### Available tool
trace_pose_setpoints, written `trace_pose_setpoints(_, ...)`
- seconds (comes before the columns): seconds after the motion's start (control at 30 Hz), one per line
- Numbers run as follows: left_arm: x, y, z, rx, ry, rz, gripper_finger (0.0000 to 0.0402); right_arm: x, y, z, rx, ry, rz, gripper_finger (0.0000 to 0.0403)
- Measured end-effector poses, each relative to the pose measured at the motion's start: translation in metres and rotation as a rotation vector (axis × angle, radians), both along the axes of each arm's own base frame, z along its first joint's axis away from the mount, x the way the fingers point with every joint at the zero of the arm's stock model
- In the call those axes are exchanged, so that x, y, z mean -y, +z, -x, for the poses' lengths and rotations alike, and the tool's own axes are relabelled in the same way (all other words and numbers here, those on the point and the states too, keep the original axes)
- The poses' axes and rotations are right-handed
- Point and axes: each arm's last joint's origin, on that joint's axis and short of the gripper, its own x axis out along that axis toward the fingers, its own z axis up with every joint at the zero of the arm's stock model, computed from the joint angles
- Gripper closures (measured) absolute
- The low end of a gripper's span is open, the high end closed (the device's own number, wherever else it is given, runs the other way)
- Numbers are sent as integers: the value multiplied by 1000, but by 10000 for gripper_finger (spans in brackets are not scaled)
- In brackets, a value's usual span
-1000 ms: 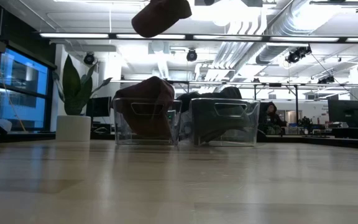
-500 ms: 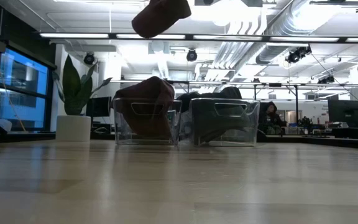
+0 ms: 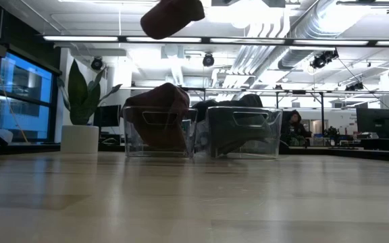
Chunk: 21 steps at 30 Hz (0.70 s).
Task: Pick & Place hat
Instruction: Put the dark red cap into the left transparent bin
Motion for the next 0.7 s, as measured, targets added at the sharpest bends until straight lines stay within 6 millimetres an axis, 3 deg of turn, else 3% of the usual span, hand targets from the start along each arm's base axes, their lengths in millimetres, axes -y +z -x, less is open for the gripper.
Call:
trace_pose_setpoints(0.4, 0, 1, 0, 4, -1, 1, 401, -10, 16, 31, -81, -7, 64, 196)
trace_pose_setpoints(0.7, 0, 0, 0, 3, -4, 1, 401, -21, 34, 77, -149, -28, 111, 197)
